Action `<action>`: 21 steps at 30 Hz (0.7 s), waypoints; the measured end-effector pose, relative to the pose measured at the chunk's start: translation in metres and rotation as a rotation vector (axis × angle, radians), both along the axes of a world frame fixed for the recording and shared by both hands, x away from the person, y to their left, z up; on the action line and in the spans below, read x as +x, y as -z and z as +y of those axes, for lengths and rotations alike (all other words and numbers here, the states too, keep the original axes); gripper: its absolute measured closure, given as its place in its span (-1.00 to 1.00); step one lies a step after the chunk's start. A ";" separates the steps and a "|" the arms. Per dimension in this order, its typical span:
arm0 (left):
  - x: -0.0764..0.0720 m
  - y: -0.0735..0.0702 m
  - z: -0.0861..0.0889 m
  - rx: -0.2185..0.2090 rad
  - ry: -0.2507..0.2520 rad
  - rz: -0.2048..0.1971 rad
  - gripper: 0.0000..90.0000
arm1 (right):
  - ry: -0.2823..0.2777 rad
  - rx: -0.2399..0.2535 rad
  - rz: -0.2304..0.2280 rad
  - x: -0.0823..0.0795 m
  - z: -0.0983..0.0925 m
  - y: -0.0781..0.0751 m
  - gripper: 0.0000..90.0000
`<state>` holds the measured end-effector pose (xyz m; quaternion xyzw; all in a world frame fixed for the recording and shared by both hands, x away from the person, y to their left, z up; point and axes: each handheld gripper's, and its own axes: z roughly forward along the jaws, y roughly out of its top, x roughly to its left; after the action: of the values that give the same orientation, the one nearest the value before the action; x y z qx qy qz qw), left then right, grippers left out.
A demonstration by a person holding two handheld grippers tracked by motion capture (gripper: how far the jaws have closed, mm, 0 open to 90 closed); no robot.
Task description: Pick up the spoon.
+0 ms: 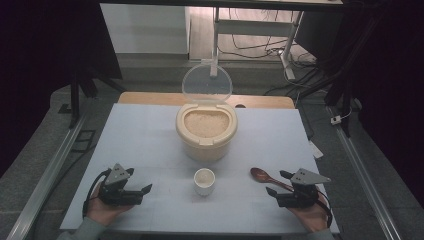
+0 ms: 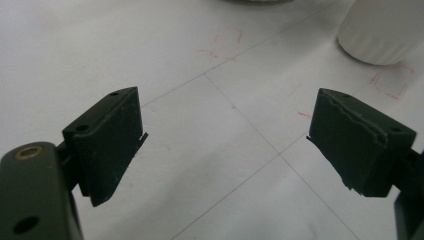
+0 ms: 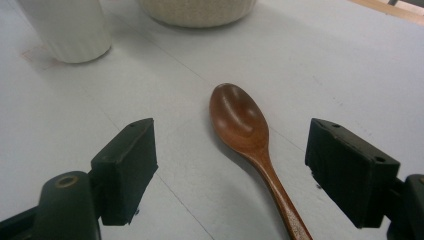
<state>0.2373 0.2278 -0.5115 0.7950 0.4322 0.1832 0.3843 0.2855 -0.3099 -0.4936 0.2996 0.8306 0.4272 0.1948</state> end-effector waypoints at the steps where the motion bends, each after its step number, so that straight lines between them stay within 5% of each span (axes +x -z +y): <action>1: 0.000 0.000 0.000 -0.001 -0.001 -0.001 -0.69 | 0.006 -0.002 0.002 0.000 0.000 0.000 -0.53; 21: 0.004 0.000 0.000 0.010 -0.001 -0.015 -0.69 | -0.004 -0.054 0.082 0.007 0.006 -0.005 -0.45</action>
<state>0.2417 0.2278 -0.5119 0.7951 0.4288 0.1918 0.3835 0.2922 -0.3038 -0.4884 0.3096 0.8497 0.3924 0.1677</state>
